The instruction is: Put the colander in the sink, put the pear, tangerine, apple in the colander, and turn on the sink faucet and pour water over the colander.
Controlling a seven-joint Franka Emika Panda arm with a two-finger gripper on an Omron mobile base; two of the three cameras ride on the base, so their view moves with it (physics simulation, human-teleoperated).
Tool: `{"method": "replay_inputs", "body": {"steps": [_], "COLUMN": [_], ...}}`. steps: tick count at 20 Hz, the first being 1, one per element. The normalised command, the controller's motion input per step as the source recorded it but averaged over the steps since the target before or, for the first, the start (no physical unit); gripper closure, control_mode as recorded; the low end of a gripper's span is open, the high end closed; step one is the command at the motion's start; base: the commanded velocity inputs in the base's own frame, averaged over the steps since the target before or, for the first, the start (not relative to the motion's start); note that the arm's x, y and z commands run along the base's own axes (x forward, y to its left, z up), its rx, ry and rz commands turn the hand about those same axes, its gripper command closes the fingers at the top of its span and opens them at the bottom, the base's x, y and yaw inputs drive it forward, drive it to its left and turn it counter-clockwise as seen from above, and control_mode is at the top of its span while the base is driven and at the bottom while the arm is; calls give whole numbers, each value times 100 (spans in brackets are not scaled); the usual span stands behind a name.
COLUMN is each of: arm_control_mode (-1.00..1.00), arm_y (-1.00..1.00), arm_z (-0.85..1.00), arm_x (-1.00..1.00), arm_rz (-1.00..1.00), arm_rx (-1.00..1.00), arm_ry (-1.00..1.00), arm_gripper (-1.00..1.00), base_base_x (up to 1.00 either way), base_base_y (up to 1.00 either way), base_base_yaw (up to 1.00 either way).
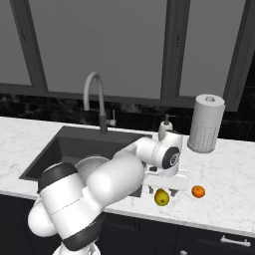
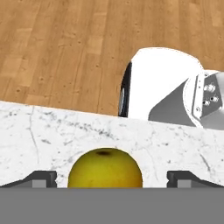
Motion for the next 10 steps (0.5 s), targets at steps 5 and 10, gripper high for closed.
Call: {"method": "replay_inputs", "body": {"steps": [5,10], "arm_control_mode": [-100,-100], "arm_y": [0,-5], "arm_z": [-23,-30], "arm_x": [12,11], "arm_rz": [16,16], "arm_rx": [0,0], "arm_ry": [-3,0], "arm_gripper": [-100,-100], "base_base_x": [0,0], "base_base_y": [0,0], "base_base_yaw": [0,0]}}
